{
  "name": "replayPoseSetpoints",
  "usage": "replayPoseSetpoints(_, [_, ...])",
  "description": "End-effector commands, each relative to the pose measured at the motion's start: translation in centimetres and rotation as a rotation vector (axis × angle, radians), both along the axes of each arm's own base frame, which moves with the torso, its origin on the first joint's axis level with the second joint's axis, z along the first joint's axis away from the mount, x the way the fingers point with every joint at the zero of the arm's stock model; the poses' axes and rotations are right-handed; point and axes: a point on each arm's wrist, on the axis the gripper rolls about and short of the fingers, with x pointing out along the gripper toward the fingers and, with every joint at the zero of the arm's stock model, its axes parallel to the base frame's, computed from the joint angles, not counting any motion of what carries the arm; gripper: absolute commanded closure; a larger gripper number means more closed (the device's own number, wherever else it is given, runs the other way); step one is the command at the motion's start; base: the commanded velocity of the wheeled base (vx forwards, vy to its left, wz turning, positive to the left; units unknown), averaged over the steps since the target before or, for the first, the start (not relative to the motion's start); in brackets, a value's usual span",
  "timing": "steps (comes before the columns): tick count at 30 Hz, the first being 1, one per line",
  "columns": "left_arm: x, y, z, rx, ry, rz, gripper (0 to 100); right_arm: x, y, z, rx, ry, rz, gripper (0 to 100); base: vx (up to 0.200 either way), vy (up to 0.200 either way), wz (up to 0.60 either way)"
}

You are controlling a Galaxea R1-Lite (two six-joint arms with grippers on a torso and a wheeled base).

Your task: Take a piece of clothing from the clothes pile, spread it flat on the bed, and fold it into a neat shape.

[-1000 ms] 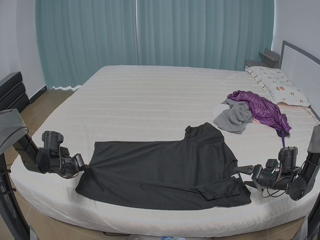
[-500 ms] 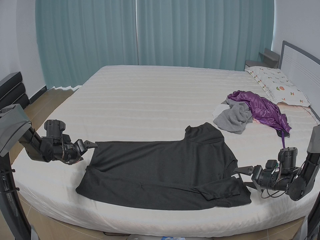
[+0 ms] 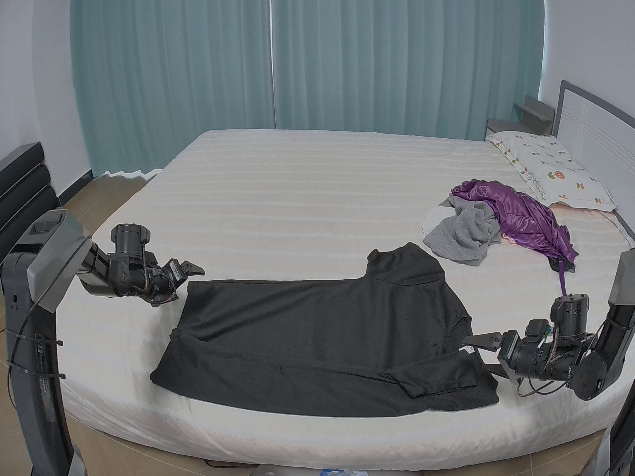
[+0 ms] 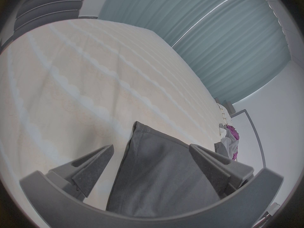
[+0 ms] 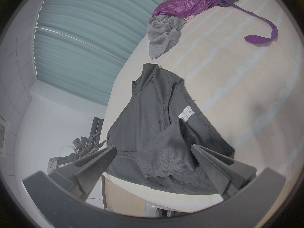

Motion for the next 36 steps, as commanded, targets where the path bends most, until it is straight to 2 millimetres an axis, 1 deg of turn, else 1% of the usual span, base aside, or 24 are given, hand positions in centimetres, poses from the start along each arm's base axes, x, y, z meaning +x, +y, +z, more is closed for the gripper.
replayPoseSetpoints(1, [1.4,-0.7,-3.1,0.001,0.032,-0.012,0,-0.1,0.2,-0.1,0.000,0.005,0.010,0,0.000,0.000,0.00])
replayPoseSetpoints(6, [2.1,-1.0,-2.9,-0.020,0.016,0.002,0,-0.1,0.3,-0.1,0.001,0.006,0.013,0,0.000,0.000,0.00])
replayPoseSetpoints(7, [2.6,-1.1,-2.8,-0.035,0.004,0.014,0,-0.1,0.4,-0.1,0.002,0.006,0.015,0,0.000,0.000,0.00])
replayPoseSetpoints(9, [2.9,-1.1,-2.9,-0.044,-0.001,0.021,0,-0.1,0.4,-0.1,0.001,0.006,0.016,0,0.000,0.000,0.00])
replayPoseSetpoints(10, [3.3,-1.0,-3.0,-0.050,-0.009,0.033,100,-0.3,0.4,-0.1,0.001,0.009,0.016,0,0.000,0.000,0.00])
replayPoseSetpoints(18, [4.2,-0.7,-3.0,-0.001,-0.045,0.110,100,-0.3,0.4,-0.1,0.000,0.007,0.017,0,0.000,0.000,0.00])
replayPoseSetpoints(22, [5.1,-0.5,-2.9,-0.003,-0.118,0.176,100,-0.3,0.4,-0.1,0.000,0.009,0.017,0,0.000,0.000,0.00])
replayPoseSetpoints(25, [5.4,-0.5,-2.9,-0.017,-0.151,0.195,100,-0.3,0.4,-0.1,0.000,0.009,0.017,0,0.000,0.000,0.00])
replayPoseSetpoints(29, [5.4,-0.5,-3.3,-0.016,-0.143,0.195,100,-0.3,0.4,-0.1,0.000,0.007,0.017,0,0.000,0.000,0.00])
replayPoseSetpoints(36, [5.3,-0.5,-3.2,-0.017,-0.138,0.196,100,-0.2,0.3,-0.1,0.000,0.009,0.012,0,0.000,0.000,0.00])
